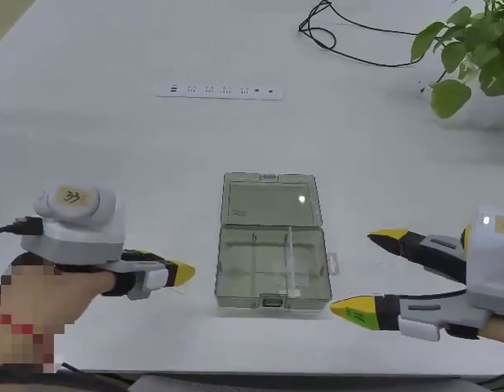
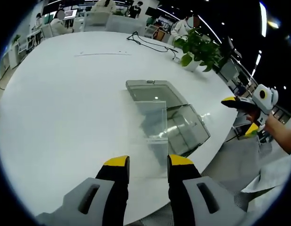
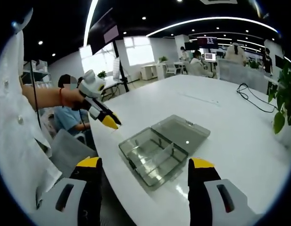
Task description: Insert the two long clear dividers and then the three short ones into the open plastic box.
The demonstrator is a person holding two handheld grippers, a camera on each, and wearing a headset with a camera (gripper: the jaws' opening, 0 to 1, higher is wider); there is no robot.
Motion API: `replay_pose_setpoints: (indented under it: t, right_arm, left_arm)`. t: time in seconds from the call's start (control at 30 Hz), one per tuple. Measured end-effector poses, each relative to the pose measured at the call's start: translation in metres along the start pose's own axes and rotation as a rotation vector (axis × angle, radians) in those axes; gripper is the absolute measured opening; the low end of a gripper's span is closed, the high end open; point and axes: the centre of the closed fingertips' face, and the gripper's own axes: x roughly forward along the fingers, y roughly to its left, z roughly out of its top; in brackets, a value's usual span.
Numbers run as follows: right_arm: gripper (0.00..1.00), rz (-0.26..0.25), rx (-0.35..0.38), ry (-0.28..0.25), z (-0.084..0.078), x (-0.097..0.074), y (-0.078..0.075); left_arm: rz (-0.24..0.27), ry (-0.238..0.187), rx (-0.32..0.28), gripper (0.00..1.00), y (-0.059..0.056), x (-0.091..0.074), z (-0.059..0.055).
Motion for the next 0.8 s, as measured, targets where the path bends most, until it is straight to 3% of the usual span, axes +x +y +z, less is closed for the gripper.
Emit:
replay_pose_setpoints:
  t: [0.33, 0.7, 0.8]
  right_arm:
    - [0.58, -0.028, 0.1, -0.073, 0.037, 0.009, 0.009]
    - [0.33, -0.03, 0.181, -0.059, 0.046, 0.036, 0.022]
    - [0.29, -0.04, 0.216, -0.049, 0.044, 0.042, 0.023]
  left_arm:
    - [-0.115, -0.085, -0.014, 0.3, -0.039, 0.0, 0.017]
    - [-0.224, -0.135, 0.015, 0.3, -0.083, 0.005, 0.031]
    - [-0.239, -0.141, 0.022, 0.3, -0.088, 0.007, 0.033]
